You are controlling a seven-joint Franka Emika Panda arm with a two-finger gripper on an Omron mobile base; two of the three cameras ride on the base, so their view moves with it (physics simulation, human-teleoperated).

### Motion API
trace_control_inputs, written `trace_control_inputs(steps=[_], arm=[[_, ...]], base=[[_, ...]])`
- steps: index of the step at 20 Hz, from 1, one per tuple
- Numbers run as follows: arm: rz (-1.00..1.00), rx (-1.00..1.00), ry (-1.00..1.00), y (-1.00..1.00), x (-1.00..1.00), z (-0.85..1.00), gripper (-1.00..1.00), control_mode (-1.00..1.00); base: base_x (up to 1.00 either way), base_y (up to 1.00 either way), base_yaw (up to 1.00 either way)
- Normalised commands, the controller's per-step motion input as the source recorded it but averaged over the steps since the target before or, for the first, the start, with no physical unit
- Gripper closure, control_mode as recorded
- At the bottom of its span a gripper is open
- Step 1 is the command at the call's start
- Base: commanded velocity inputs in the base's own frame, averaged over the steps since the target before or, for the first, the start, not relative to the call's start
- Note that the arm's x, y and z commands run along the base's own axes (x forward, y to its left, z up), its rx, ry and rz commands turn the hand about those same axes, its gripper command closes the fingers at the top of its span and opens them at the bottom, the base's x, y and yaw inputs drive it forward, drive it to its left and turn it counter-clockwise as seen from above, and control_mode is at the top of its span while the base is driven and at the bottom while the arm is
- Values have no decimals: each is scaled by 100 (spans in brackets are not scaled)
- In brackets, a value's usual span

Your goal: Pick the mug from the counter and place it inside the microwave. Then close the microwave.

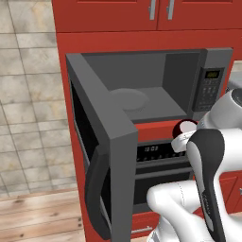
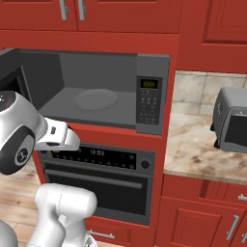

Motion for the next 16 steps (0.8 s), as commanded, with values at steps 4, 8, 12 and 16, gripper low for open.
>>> trace_control_inputs(steps=[4, 8, 12, 16], arm=[[0, 0, 0, 0, 0, 0, 100, 100], [0, 0, 0, 0, 0, 0, 100, 100], [0, 0, 0, 0, 0, 0, 100, 100], [0, 0, 0, 0, 0, 0, 100, 100]], base=[[0, 1, 0], [0, 0, 0], [0, 0, 0], [0, 0, 0]])
